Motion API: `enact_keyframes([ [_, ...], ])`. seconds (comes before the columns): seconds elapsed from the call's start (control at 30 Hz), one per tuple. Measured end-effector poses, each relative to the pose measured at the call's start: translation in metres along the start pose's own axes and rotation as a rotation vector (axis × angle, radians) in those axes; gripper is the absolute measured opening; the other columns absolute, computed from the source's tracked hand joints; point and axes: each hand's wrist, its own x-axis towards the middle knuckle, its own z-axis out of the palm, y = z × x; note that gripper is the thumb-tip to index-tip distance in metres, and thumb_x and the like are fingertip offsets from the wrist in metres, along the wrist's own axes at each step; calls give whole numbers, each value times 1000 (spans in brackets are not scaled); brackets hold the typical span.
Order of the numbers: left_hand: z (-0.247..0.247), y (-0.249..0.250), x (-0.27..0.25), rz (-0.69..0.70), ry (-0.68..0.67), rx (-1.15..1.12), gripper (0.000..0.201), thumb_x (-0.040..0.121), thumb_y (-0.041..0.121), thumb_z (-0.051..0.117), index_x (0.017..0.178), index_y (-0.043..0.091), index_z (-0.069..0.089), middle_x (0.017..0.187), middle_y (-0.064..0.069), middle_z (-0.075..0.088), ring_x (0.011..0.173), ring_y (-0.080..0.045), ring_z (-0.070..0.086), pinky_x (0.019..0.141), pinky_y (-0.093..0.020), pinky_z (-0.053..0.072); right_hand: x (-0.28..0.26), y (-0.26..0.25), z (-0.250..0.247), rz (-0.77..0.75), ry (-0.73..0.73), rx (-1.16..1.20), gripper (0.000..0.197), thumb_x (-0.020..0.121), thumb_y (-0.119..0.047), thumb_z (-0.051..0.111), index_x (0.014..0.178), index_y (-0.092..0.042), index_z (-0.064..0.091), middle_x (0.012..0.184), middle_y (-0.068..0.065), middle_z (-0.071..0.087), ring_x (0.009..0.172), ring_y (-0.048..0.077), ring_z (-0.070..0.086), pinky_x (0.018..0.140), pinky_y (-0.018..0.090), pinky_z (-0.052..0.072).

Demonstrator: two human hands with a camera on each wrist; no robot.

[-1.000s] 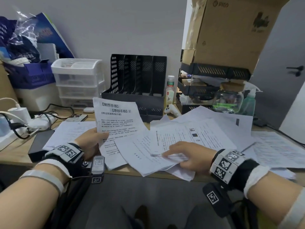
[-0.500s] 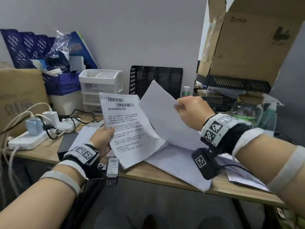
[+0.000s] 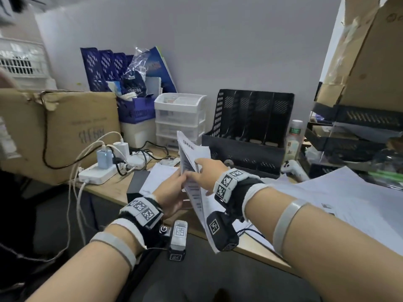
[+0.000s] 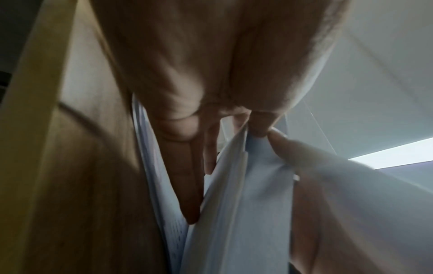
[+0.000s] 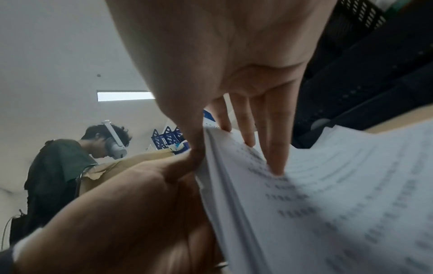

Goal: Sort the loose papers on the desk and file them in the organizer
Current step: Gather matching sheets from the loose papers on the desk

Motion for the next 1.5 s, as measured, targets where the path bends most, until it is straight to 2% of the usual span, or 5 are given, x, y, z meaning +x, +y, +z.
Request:
enact_keyframes([
  [0.13,-8,2,1,-52,-33,34,55,98,64,49,131,24,68,115,-13,77,100,-35,74,84,-52,63,2,-3,7,71,-199,144,72,105,-56,18,145,-6,51,150,18,49,139,35,46,112,38,33],
  [0.23,-13,-4,9,67,-29,145,48,92,20,69,138,15,59,127,-17,73,117,-41,68,103,-64,52,2,9,1,80,-278,270,72,105,-56,14,146,-11,52,155,11,45,142,29,42,116,38,24],
  [0.53,9,62,24,410,121,66,24,100,-1,57,123,-1,62,106,-12,75,85,-21,74,82,-38,65,14,97,-91,131,270,578,102,85,-42,75,159,-17,11,160,13,33,144,30,40,115,46,38],
  [0.77,55,99,45,646,130,177,12,101,18,62,110,16,69,111,-5,77,102,-27,75,88,-48,61,6,112,-118,-165,571,764,10,90,-23,64,97,-28,69,112,11,74,107,31,69,97,57,53],
  [1.5,37,84,131,775,274,206,8,101,29,62,108,31,59,103,9,76,92,-4,76,74,-25,62,84,141,-65,-71,476,986,13,97,-21,64,109,-21,69,113,5,76,105,26,73,93,55,57],
])
